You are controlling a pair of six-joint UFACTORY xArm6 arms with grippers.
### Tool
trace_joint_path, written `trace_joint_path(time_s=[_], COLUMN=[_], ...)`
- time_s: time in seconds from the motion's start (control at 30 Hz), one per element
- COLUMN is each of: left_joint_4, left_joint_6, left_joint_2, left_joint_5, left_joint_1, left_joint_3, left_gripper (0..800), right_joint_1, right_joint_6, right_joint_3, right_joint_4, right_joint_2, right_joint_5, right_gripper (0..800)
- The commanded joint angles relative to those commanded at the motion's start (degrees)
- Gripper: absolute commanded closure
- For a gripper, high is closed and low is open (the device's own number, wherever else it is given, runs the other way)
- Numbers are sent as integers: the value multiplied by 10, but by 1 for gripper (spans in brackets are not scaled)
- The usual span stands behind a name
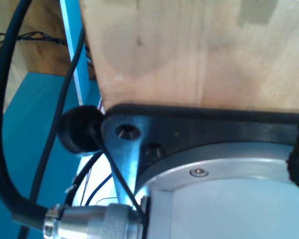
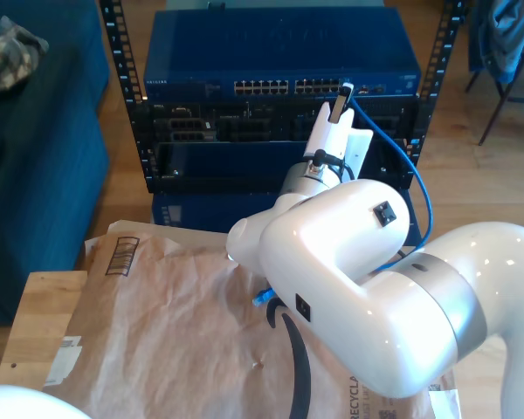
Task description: Grab the cable and plug it in
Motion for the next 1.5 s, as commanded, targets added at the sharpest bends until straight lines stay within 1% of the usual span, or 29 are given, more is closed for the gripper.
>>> trace_joint_path(time_s=[1.5], left_joint_4=[0], left_joint_6=[0], left_joint_2=[0], left_joint_5=[0], left_joint_1=[-1], left_joint_3=[0], left_gripper=[0], right_joint_1=[3], right_joint_6=[-1], right_joint_3=[-15], right_joint_4=[1], right_joint_2=[1], right_joint_5=[11], right_gripper=[800])
